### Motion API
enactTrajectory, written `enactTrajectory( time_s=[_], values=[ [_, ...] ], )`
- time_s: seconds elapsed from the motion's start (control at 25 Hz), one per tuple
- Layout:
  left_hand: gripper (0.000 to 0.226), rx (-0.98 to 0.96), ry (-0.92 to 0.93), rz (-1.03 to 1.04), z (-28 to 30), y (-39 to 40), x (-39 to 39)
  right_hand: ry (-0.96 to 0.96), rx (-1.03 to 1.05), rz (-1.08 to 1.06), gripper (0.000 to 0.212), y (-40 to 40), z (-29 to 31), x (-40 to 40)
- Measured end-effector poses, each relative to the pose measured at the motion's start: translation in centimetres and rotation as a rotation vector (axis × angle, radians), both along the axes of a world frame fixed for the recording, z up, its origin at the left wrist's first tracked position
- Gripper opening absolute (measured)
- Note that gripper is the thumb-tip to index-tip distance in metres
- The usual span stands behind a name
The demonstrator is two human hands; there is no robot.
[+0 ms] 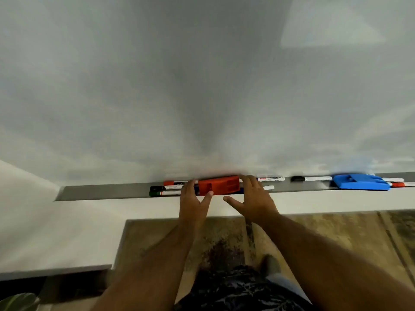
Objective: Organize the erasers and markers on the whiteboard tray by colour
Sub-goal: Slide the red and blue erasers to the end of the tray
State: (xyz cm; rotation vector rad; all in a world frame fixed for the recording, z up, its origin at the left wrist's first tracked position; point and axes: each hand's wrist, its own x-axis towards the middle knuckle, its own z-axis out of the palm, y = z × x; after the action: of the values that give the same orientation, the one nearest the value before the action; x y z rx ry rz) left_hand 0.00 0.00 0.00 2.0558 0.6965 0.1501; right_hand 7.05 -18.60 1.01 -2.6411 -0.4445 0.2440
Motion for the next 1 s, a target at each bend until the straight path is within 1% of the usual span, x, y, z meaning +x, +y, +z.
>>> enactTrajectory(
  time_s=[0.04,0.16,0.28,0.44,0.64,0.76,0.84,1.0],
  values=[
    [0.068,0.006,0.006,0.018,-0.1,0.2,0.3,0.04,0.04,0.015,0.092,-0.1,-0.2,0.4],
    [0.06,-0.02,0.052,0.039,-0.8,0.4,0.7,0.113,0.063,-0.005,0.076,-0.1,-0.5,1.0],
    [0.056,-0.041,0.042,0.056,-1.6,0.2,1.2,0.137,0.175,-0.166,0.064,0.9,-1.1,0.9],
    [0.055,-0.053,0.031,0.098,-2.1,-0.2,1.4,0.214,0.261,-0.279,0.062,2.0,-1.4,0.6],
    [0.054,-0.096,0.011,0.122,-2.0,-0.5,0.9,0.239,0.339,-0.34,0.069,3.4,-0.2,-0.6],
    [0.046,-0.074,-0.059,0.216,-1.5,0.8,0.0,0.219,0.419,-0.316,0.072,5.7,1.0,-2.3],
    [0.043,-0.102,-0.103,0.294,-1.1,3.1,-1.0,0.251,0.435,-0.272,0.075,8.2,1.5,-3.4],
    [0.033,-0.112,-0.231,0.47,-0.3,11.0,-3.2,0.336,0.473,-0.019,0.08,14.8,2.4,-4.7]
  ],
)
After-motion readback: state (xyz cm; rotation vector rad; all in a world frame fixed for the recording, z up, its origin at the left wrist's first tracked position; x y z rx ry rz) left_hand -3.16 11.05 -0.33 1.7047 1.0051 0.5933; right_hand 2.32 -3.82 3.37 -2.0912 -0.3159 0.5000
